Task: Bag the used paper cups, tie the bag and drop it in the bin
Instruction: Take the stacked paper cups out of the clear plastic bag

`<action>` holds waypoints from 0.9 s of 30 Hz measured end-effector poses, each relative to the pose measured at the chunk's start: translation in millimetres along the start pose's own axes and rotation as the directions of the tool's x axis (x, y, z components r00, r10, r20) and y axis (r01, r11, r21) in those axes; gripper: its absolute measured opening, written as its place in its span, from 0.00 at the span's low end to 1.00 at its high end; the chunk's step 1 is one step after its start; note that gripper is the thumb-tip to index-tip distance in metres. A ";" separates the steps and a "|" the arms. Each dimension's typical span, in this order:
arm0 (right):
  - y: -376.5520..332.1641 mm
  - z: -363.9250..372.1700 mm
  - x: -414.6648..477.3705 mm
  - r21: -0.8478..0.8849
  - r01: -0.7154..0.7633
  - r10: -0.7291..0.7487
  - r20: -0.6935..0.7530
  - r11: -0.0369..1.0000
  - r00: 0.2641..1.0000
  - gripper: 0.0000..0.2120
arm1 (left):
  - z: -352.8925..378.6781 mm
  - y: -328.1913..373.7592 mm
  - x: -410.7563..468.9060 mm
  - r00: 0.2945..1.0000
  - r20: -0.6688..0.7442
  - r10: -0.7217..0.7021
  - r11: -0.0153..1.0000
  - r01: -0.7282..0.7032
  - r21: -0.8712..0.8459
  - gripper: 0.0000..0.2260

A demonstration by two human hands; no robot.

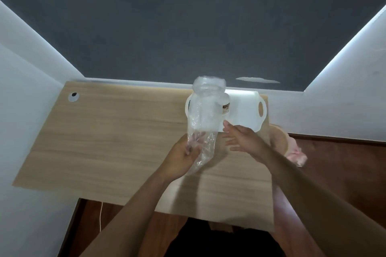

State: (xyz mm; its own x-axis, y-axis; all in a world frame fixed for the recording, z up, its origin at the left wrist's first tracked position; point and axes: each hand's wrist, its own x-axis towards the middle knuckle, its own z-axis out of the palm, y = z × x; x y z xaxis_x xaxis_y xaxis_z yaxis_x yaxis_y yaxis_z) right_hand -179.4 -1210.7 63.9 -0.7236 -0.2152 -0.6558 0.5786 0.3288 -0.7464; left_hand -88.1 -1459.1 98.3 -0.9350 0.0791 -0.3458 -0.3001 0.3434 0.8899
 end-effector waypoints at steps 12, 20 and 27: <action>12.4 -45.6 -65.3 0.182 0.244 -0.245 -0.018 0.953 0.969 0.09 | 45.0 37.2 12.9 0.999 0.028 -0.029 1.000 0.029 0.006 0.35; 13.2 -72.5 -86.3 0.418 0.050 -0.085 0.067 0.907 0.994 0.30 | 79.5 63.2 41.0 0.996 -0.036 0.078 0.997 -0.079 -0.027 0.07; 55.1 -92.6 -98.0 0.324 0.061 -0.043 -0.064 0.944 0.997 0.21 | 126.5 79.8 65.3 0.979 0.023 0.204 0.979 -0.204 0.012 0.10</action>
State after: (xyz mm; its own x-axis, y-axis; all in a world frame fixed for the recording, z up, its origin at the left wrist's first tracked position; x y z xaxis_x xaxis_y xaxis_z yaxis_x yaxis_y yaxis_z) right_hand -111.4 -1086.3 97.5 -0.7704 -0.1695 -0.6146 0.6238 -0.0011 -0.7816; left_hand -149.2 -1308.1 109.2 -0.9718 0.1691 -0.1642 -0.1009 0.3315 0.9381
